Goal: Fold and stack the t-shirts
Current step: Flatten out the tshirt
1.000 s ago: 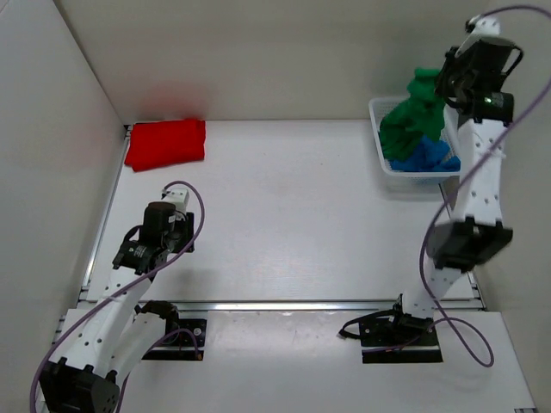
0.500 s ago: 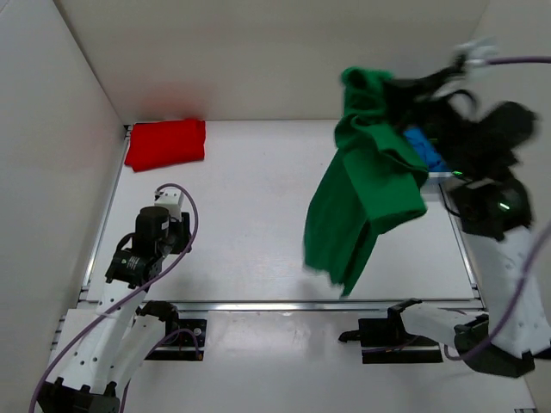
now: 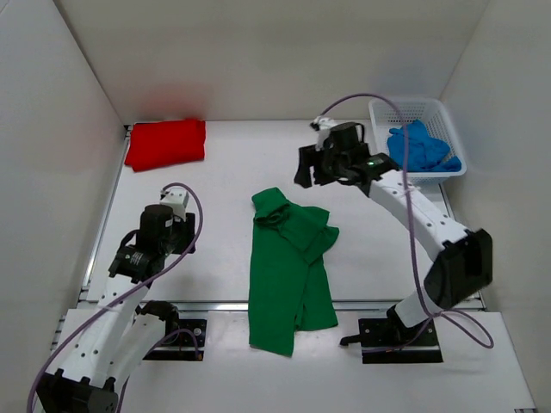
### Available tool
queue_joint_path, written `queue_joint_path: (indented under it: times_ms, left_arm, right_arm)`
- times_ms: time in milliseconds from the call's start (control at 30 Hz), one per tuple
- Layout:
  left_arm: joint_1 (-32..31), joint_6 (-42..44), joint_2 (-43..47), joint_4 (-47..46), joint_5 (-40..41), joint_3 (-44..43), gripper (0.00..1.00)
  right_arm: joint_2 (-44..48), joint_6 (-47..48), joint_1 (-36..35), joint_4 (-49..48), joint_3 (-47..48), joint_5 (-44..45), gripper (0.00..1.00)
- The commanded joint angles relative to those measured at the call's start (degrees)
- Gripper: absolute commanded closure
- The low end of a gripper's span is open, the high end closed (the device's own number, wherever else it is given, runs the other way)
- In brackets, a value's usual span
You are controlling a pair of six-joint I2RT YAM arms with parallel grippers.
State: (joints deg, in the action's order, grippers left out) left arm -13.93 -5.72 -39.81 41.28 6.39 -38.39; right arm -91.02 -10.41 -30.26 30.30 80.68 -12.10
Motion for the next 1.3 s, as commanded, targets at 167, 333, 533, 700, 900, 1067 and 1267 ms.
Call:
queue_joint_path:
  times_ms: [167, 333, 533, 700, 900, 1067, 1267]
  left_arm:
    - [-2.2, -0.9, -7.0, -3.2, -7.2, -3.5, 0.40]
    - [-3.9, -10.0, -12.6, -10.8, -17.1, -4.4, 0.38]
    - [-13.7, -25.5, -24.2, -28.1, -22.7, -5.6, 0.58]
    - [-22.6, -28.8, -38.5, -31.5, -20.9, -14.0, 0.67]
    - [-27.9, -34.0, -52.8, -33.1, -18.8, -22.7, 0.56]
    - [-31.5, -35.2, -59.9, -28.5, -14.5, -27.9, 0.48]
    - [-34.7, -36.8, -66.3, -28.9, -14.6, -28.1, 0.49]
  right_arm:
    - [8.4, 0.6, 6.1, -2.2, -14.0, 2.6, 0.42]
    - [8.8, 0.7, 5.4, -2.7, -20.8, 5.8, 0.49]
    - [15.9, -7.5, 8.5, -6.7, -32.0, 3.7, 0.56]
    - [19.2, -11.3, 11.0, -8.1, -38.2, 4.5, 0.60]
    - [21.0, -12.8, 13.7, -8.3, -40.2, 3.7, 0.60]
    - [21.2, -13.0, 14.8, -9.5, -41.5, 1.6, 0.60]
    - [21.7, -13.5, 14.9, -11.1, -42.9, -0.1, 0.60]
